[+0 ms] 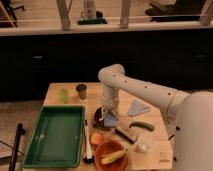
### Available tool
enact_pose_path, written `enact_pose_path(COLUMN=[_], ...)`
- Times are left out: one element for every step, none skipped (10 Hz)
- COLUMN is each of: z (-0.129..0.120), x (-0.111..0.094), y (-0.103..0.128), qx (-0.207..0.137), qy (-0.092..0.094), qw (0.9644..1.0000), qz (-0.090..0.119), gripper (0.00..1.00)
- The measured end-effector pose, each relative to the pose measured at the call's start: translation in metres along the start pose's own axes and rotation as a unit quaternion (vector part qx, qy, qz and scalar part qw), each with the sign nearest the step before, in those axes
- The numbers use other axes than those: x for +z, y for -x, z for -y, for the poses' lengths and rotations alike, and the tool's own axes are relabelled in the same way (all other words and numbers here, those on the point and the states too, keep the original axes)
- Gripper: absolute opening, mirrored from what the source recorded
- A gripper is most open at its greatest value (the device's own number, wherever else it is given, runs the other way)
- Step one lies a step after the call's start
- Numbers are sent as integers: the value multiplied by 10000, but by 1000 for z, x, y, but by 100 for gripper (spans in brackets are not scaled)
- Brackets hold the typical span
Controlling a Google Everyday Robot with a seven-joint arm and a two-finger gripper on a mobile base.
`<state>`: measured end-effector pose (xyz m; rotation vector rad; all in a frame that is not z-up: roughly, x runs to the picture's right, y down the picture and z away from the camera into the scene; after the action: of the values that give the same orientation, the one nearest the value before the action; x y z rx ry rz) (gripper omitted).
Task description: Wipe purple bowl with sponge
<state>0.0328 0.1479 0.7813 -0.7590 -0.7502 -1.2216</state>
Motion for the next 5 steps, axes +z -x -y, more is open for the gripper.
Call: enact_pose_path(z=[-1, 2, 13, 24, 36], x=[-4, -8, -12, -13, -14], y=[-10, -18, -27, -30, -30], qx=[91, 147, 160, 132, 64], qy=[-56, -109, -152, -157, -144], qw=[9999, 9998, 9998, 9998, 9999], qz=[-12, -22, -19, -17, -20], gripper=[0, 0, 0, 0, 0])
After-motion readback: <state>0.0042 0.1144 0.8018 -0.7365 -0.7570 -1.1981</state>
